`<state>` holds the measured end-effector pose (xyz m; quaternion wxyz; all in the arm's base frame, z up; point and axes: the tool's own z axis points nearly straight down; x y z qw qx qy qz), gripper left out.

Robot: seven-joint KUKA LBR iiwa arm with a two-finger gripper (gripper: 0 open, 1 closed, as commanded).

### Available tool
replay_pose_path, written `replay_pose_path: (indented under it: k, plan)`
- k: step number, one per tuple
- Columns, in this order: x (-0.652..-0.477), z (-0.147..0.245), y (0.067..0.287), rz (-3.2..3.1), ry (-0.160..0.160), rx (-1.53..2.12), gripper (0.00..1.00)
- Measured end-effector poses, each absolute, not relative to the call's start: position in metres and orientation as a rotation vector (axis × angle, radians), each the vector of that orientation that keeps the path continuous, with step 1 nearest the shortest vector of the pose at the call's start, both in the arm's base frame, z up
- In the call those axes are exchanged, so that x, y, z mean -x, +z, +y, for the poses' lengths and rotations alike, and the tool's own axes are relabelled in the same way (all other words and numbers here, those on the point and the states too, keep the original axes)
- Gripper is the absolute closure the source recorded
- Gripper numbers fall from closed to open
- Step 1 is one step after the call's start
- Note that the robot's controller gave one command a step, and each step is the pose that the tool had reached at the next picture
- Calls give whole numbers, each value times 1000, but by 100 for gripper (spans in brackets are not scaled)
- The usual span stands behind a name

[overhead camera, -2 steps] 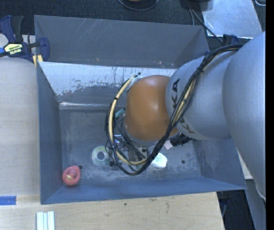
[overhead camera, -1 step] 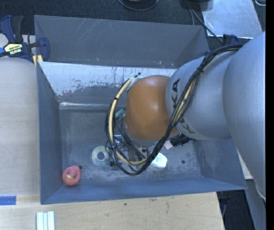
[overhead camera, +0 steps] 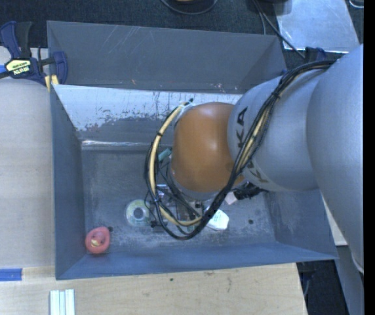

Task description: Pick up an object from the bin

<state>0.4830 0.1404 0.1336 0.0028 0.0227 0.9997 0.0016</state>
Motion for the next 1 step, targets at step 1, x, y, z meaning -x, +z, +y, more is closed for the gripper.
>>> replay_pose_path:
  k: [1]
  plan:
    - [-483,140,138,3136,5,-71,100]
